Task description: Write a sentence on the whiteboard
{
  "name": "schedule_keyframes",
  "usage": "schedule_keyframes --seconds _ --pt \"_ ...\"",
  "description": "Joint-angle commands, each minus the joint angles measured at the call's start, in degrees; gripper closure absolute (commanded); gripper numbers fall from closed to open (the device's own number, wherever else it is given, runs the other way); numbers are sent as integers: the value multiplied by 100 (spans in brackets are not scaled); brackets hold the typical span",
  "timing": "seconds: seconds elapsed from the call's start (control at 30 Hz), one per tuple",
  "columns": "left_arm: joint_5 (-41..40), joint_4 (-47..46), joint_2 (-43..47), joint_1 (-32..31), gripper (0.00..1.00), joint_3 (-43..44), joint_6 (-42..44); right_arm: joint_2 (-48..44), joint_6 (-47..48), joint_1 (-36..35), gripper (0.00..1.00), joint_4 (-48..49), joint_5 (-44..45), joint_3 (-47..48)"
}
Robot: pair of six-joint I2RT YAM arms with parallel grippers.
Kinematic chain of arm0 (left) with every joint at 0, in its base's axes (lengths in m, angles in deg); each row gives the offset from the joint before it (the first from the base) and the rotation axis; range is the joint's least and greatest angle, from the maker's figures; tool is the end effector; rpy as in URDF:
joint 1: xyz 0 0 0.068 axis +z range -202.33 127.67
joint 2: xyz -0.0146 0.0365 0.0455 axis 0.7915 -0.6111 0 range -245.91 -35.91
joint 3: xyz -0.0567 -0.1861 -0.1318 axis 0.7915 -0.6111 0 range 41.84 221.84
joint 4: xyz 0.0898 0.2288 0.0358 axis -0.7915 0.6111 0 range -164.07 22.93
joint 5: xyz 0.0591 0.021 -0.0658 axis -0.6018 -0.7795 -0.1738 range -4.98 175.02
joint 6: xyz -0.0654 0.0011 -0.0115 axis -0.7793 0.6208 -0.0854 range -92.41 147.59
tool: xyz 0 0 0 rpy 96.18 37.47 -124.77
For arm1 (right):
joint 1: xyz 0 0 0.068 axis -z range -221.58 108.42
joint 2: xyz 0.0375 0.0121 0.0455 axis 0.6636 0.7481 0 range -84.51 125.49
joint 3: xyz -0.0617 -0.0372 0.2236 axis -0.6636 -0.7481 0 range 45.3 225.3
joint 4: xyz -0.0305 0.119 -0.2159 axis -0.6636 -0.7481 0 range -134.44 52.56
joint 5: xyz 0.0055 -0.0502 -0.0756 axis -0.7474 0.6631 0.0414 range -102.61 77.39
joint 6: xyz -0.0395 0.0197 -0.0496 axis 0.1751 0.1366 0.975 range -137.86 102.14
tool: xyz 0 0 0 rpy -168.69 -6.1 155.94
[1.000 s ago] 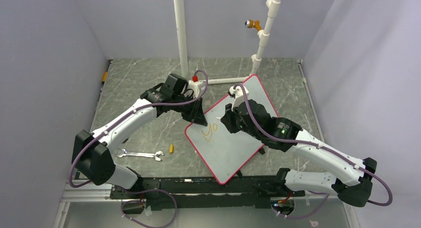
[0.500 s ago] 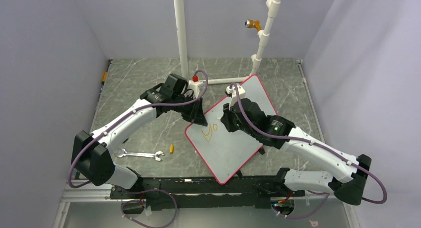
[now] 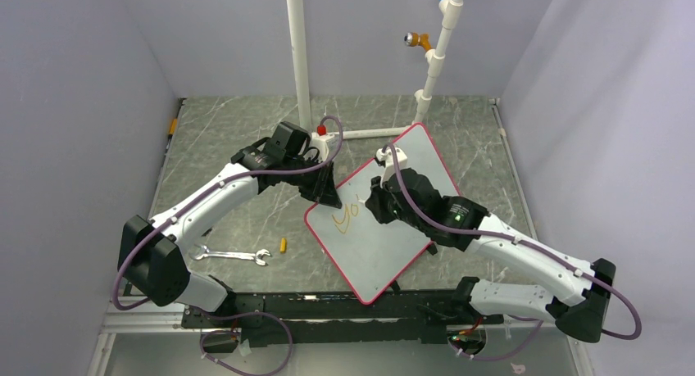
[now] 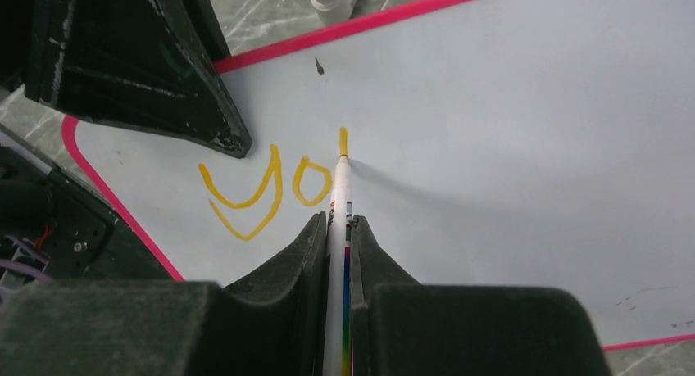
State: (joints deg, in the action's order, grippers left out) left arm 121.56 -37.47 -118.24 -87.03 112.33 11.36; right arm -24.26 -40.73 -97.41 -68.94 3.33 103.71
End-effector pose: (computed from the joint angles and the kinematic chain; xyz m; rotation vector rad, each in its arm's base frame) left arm 0.2332 -0.1998 0.2605 0.7136 2.4280 -1.1582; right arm 0.1497 0.1950 0.2927 -0.4573 2.1218 0.5055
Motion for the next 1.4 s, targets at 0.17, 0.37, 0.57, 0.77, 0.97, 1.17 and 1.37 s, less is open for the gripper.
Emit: schedule_keyframes --seconds 0.17,0.37,0.57,0.77,0.97,1.17,1.37 --pt "-498 -390 234 -12 100 133 484 -302 -312 16 100 -214 -238 -377" --pt "-531 -385 247 -17 100 120 474 -325 -400 20 100 -422 -87 -413" --pt "-511 -399 251 -18 100 115 480 -325 -455 19 100 -517 182 -387" --pt "-515 -412 278 -14 100 94 470 -160 -450 20 100 -601 503 -108" --pt "-479 -408 260 -16 100 85 467 59 -305 50 100 -505 737 175" --pt "-478 -408 272 -19 100 86 465 336 -95 167 100 -356 781 498" --pt "-487 -405 285 -18 100 71 480 577 62 266 100 -242 764 741"
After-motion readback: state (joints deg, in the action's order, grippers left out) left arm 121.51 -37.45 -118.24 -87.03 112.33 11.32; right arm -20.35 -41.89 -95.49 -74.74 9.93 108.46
